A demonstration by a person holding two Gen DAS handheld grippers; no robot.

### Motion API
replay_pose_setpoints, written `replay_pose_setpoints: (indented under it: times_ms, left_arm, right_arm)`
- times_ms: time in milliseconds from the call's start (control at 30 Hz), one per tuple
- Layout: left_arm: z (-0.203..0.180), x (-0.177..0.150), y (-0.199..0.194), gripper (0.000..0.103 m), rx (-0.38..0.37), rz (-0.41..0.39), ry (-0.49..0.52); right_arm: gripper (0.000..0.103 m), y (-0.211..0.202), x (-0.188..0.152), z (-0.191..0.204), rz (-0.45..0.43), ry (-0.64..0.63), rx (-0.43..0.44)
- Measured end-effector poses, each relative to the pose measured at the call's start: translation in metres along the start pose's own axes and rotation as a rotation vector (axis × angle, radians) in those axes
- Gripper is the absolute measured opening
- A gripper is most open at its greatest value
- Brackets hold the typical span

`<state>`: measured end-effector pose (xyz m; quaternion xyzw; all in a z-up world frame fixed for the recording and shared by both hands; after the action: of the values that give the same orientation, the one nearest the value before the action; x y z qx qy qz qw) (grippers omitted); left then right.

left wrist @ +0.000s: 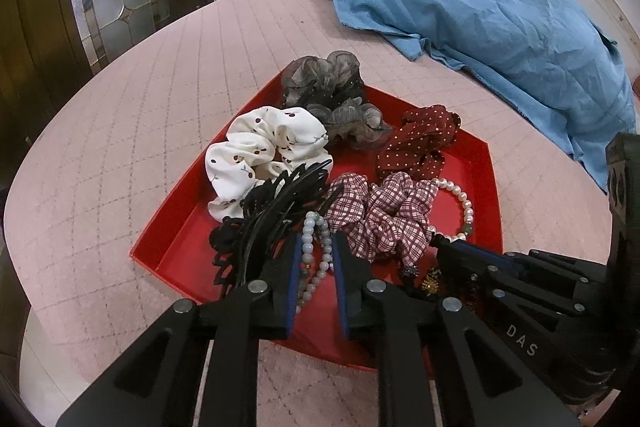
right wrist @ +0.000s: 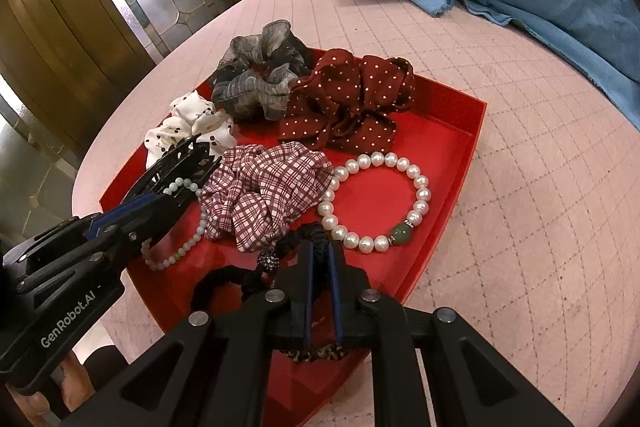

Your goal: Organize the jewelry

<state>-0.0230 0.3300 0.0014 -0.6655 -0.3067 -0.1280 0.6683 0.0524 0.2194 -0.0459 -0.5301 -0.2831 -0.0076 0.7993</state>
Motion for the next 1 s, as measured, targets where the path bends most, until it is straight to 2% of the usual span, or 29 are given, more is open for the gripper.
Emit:
replay_pose_setpoints:
  times_ms: [100, 200, 267, 333, 500, 667, 933, 1000]
  left_arm:
    - [0.0, 0.0, -0.003, 0.023, 0.003, -0.005, -0.004]
    - [0.001, 0.002, -0.01, 0.038, 0.003, -0.022, -0.013]
    - [0.001, 0.004, -0.016, 0.051, -0.001, -0.035, -0.023]
    - [0.002, 0.006, -0.023, 0.062, -0.004, -0.053, -0.034]
    - [0.001, 0.008, -0.041, 0.068, -0.008, -0.083, -0.047]
    - [-0.003, 0.006, -0.063, 0.075, 0.032, -0.117, -0.04]
    - [-0.014, -0.004, -0.104, 0.076, 0.154, -0.21, 0.015]
    - [-0.018, -0.005, -0.12, 0.082, 0.202, -0.263, 0.028]
  right_arm:
    - [0.011, -0.003, 0.0, 0.0, -0.007, -0.001, 0.001]
    - [0.015, -0.008, 0.0, 0.002, -0.018, -0.009, 0.002]
    - [0.031, -0.013, 0.001, 0.003, -0.032, -0.014, -0.002]
    - [0.037, -0.02, 0.002, 0.005, -0.05, -0.012, 0.001]
    - [0.037, -0.04, 0.003, 0.006, -0.089, 0.005, 0.013]
    - [0.047, -0.064, 0.0, 0.0, -0.13, 0.025, 0.012]
    - [0.054, -0.1, -0.027, -0.014, -0.182, 0.021, -0.042]
    - [0.055, -0.109, -0.038, -0.019, -0.196, 0.029, -0.057]
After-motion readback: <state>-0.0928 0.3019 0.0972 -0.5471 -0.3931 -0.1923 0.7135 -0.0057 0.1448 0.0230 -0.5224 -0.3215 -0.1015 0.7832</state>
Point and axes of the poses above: each gripper's, at about its wrist camera, not at the fingertips, and y roughly the way its jaws point, z to its left, x to its top, the point moved 10 cm from there along y, roughly the way its jaws point, and after that the axes turned 6 degrees about y, right-handed, at the moved point
